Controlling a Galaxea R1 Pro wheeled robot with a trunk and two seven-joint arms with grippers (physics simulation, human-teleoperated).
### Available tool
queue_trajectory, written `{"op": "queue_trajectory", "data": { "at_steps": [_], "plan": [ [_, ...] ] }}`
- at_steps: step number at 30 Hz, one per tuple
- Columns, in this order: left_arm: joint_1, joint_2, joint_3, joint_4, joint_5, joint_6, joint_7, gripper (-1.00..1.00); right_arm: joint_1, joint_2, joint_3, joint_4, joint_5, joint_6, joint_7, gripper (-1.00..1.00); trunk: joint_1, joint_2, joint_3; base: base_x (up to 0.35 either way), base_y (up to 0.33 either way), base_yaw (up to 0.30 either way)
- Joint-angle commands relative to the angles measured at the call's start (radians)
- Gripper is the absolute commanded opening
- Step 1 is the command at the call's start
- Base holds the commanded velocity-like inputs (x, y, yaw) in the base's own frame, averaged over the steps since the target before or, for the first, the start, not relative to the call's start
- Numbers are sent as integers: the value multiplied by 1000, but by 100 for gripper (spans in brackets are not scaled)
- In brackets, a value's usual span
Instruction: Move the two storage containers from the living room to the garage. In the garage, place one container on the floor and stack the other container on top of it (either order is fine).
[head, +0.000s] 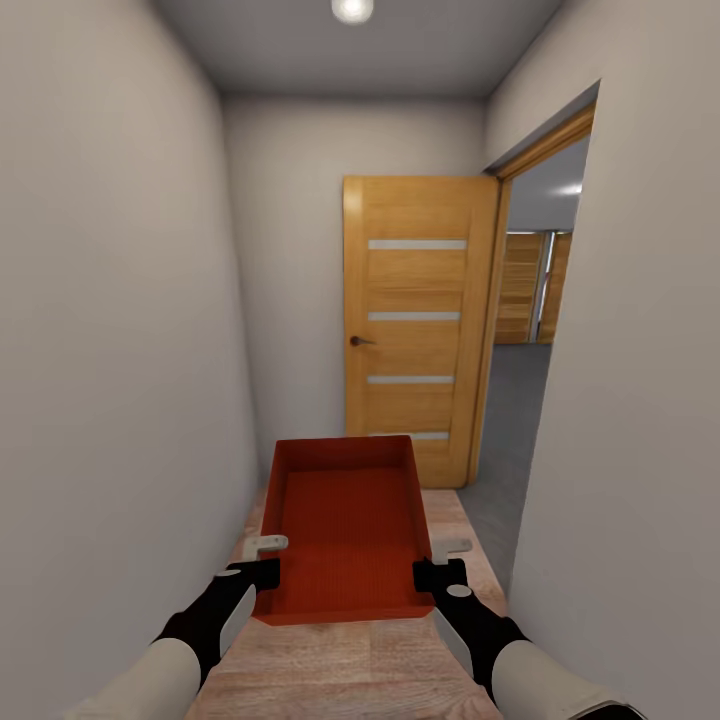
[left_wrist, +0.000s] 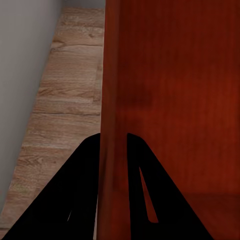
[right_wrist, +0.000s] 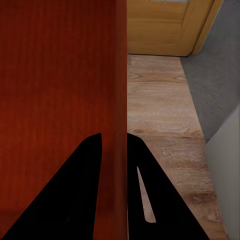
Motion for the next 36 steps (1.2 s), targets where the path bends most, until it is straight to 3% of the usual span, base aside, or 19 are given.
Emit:
{"op": "queue_trajectory", "data": {
  "at_steps": [1,36],
  "plan": [
    [1,13,2,-1,-10,8,14,-100,-2,-1,-27,-6,2,-5,-7,-100,1,-1,-1,323,0,0],
    [1,14,2,-1,-10,8,14,-100,-2,-2,-27,-6,3,-6,-7,-100,1,-1,-1,323,21,0]
  ]
}}
